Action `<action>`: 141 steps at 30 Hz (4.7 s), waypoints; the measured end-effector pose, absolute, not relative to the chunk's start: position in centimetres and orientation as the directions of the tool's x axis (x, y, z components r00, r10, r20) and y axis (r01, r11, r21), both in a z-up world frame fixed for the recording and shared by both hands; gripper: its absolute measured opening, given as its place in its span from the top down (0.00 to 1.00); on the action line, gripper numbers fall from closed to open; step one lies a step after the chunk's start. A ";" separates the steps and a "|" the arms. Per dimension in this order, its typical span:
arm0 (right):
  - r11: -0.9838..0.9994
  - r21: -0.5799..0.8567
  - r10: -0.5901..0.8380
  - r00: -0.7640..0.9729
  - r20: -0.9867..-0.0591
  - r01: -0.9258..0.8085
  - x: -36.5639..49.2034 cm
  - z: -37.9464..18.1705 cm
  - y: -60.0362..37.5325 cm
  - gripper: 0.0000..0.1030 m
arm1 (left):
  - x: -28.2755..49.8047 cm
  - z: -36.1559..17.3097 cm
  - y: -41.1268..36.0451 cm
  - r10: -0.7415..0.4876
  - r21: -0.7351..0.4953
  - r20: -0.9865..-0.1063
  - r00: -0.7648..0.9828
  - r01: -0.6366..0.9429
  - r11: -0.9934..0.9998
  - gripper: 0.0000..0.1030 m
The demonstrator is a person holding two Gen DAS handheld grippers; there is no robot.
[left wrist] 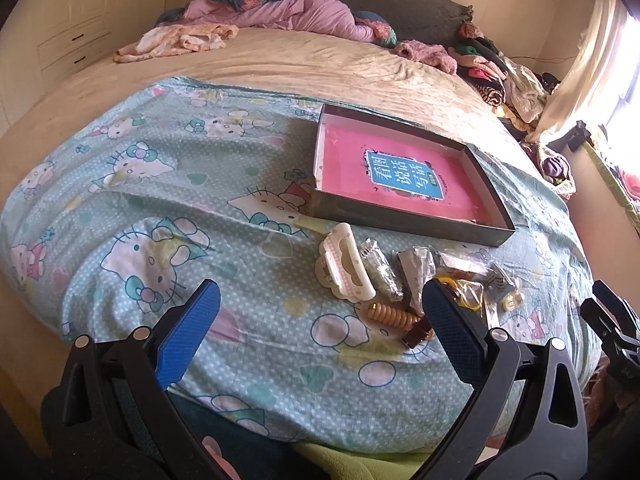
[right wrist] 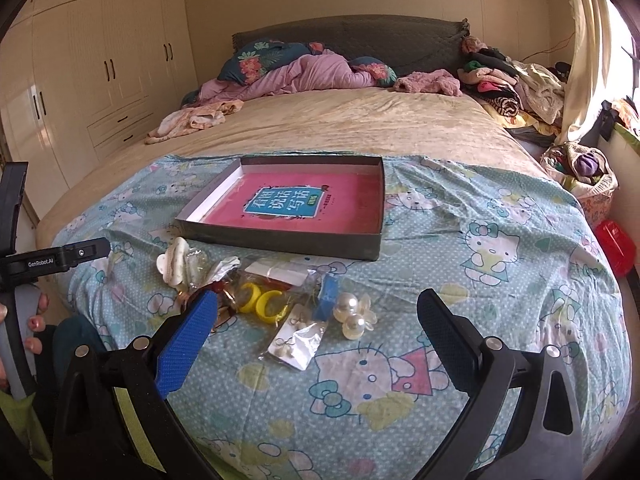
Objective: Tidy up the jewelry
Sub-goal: 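Grasp the white claw clip with the left tool while the right tool grasps the pearl hair clip, then carry both clips into the pink tray and open both tools to release them, then withdraw both open tools from the tray back over the jewelry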
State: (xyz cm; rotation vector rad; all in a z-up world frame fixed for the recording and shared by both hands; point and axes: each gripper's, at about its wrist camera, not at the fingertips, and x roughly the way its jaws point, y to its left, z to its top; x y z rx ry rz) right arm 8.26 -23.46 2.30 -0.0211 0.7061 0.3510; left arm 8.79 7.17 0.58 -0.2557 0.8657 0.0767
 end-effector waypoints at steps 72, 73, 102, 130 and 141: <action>0.923 0.179 0.370 0.658 -0.656 -0.341 15.7 -3.1 -26.1 0.71 | 15.0 -2.4 6.0 -0.183 -0.277 -0.732 0.656 -0.042 0.960 0.72; 0.920 0.179 0.376 0.660 -0.651 -0.348 15.8 -2.8 -26.0 0.71 | 15.1 -2.0 5.9 -0.182 -0.274 -0.727 0.662 -0.038 0.961 0.72; 0.903 0.178 0.406 0.638 -0.654 -0.392 25.6 -1.9 -20.6 0.71 | 24.5 -2.5 6.1 -0.166 -0.270 -0.718 0.676 -0.051 0.961 0.72; 0.924 0.190 0.366 0.621 -0.693 -0.333 25.9 -3.7 -20.9 0.40 | 24.0 -5.1 6.0 -0.163 -0.255 -0.757 0.633 -0.056 0.965 0.61; 0.919 0.203 0.388 0.679 -0.623 -0.339 22.2 0.0 -22.9 0.22 | 22.3 -2.7 6.6 -0.158 -0.266 -0.725 0.670 -0.062 0.962 0.32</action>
